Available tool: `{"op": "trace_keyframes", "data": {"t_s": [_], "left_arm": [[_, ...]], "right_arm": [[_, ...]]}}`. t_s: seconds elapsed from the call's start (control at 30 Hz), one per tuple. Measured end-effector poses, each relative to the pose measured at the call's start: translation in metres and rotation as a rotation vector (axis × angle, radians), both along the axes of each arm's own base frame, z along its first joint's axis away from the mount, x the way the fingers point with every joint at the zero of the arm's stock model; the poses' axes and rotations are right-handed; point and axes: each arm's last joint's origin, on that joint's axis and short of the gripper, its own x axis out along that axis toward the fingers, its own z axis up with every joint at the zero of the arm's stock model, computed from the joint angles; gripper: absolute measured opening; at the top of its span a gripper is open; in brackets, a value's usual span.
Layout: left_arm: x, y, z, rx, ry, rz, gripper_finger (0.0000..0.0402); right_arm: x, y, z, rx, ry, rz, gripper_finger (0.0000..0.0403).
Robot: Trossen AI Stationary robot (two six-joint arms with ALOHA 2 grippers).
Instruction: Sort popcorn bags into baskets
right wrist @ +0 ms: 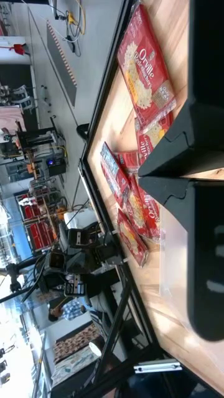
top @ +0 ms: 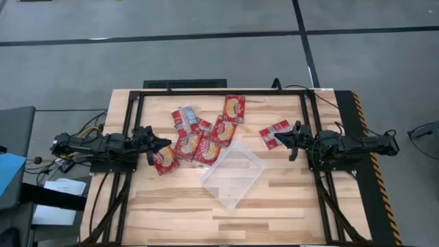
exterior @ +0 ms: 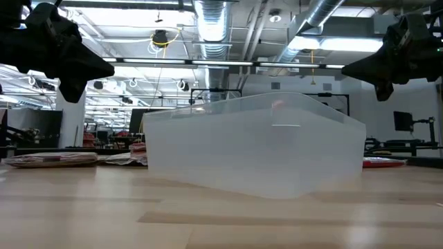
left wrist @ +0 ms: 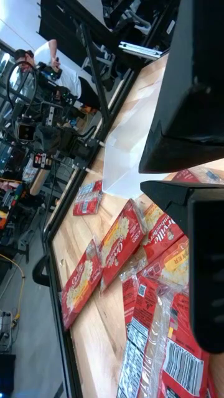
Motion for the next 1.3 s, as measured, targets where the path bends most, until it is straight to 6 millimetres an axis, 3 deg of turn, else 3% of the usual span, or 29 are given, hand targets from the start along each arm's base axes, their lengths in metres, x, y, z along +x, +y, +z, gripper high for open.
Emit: {"op": "trace_keyframes", "data": {"t_s": [1.1,1.3], "left_arm": [[0.0000,0.0000,0.0000,-0.004,-0.001,0.001,0.0019],[0.0003,-0.0014,-0.0001,-0.182,-0.044,-0.045,0.0019]], "right_arm": [[0.0000,0.0000,0.0000,0.000,0.000,0.000,0.0028],[0.0000,0.0000,0.0000,0.000,0.000,0.000,0.0035]]}}
